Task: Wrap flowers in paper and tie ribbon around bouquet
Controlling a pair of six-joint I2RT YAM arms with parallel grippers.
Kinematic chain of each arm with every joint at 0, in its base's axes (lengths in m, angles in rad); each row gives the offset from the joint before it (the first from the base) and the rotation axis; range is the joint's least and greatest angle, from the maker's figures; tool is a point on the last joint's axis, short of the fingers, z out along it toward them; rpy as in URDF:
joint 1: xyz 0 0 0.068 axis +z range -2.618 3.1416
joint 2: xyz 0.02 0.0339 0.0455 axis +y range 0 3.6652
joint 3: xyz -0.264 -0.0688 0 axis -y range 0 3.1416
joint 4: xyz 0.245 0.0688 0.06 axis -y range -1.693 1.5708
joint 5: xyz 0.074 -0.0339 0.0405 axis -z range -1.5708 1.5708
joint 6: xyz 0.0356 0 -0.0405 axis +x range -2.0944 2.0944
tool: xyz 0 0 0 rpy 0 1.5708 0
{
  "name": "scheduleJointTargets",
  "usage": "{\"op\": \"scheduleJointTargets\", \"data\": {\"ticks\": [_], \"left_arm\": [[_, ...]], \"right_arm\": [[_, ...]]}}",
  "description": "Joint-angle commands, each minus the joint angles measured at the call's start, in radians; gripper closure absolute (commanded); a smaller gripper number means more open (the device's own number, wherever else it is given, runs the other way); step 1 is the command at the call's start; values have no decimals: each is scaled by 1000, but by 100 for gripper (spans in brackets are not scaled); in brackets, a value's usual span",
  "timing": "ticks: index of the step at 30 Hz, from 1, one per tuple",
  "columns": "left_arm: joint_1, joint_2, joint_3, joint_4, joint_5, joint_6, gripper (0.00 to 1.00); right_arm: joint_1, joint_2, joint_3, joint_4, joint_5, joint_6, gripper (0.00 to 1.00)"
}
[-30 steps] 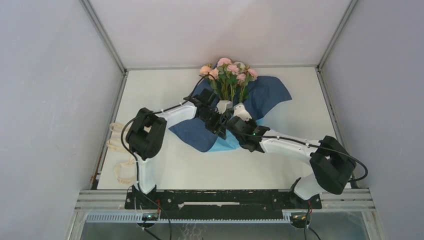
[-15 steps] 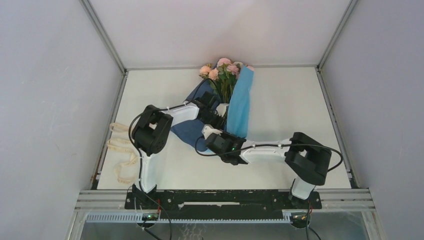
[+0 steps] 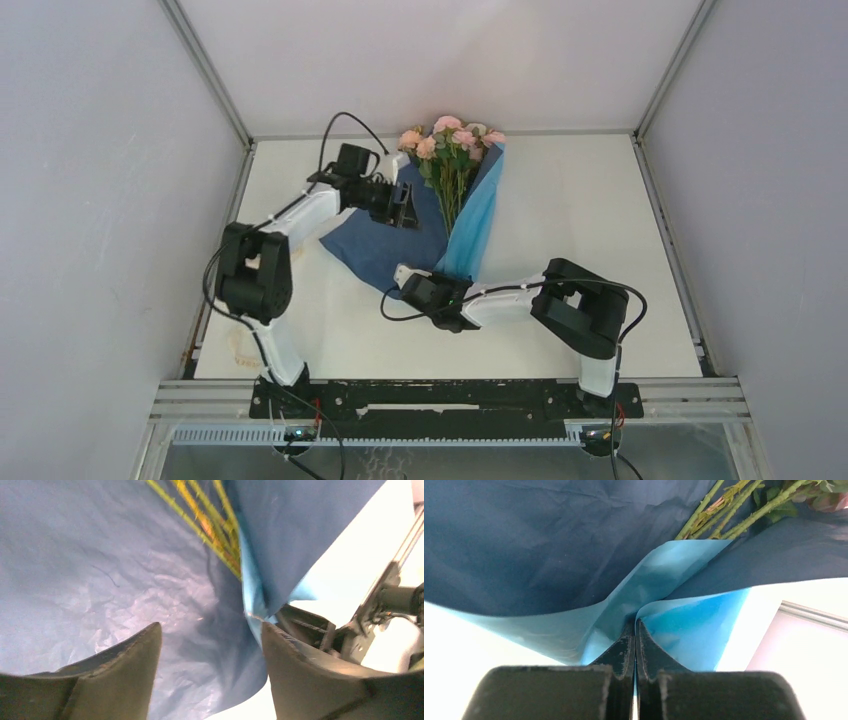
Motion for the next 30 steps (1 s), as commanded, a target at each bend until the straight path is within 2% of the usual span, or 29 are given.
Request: {"op": "scheduleJointTargets", "data": {"ticks": [1, 3, 4, 8, 13, 15, 16, 17, 21, 22, 25, 30], "left_arm": [[-50, -137, -12, 117, 92, 21, 13], [-98, -119, 15, 123, 82, 21, 2], [-123, -99, 46, 106, 78, 21, 1], [-193, 15, 228, 52, 59, 24, 0], [-215, 138, 380, 13, -65, 24, 0], [-223, 166, 405, 12, -122, 24, 3], [-225, 179, 415, 11, -151, 24, 11], [-223, 189, 425, 6, -182, 24, 23], [-217, 196, 446, -27, -257, 24, 95], [-214, 189, 443, -33, -265, 24, 99], [-186, 167, 427, -50, -262, 51, 100], [-104, 192, 348, -14, -235, -7, 100]], "right_arm": [[17, -6, 40, 42, -21, 0, 100], [18, -4, 43, 41, -19, -1, 100], [19, -3, 42, 41, -19, -3, 100], [22, -1, 41, 40, -9, -10, 100], [24, -8, 42, 30, -5, 4, 100], [25, -10, 42, 23, -6, 8, 100], [26, -10, 42, 20, -6, 9, 100], [26, -12, 42, 16, -5, 10, 100], [27, -24, 41, 4, -2, 13, 100], [27, -28, 41, -1, -1, 13, 98], [33, -52, 42, -33, 2, 23, 88], [44, -169, 80, -194, -85, 114, 57]]}}
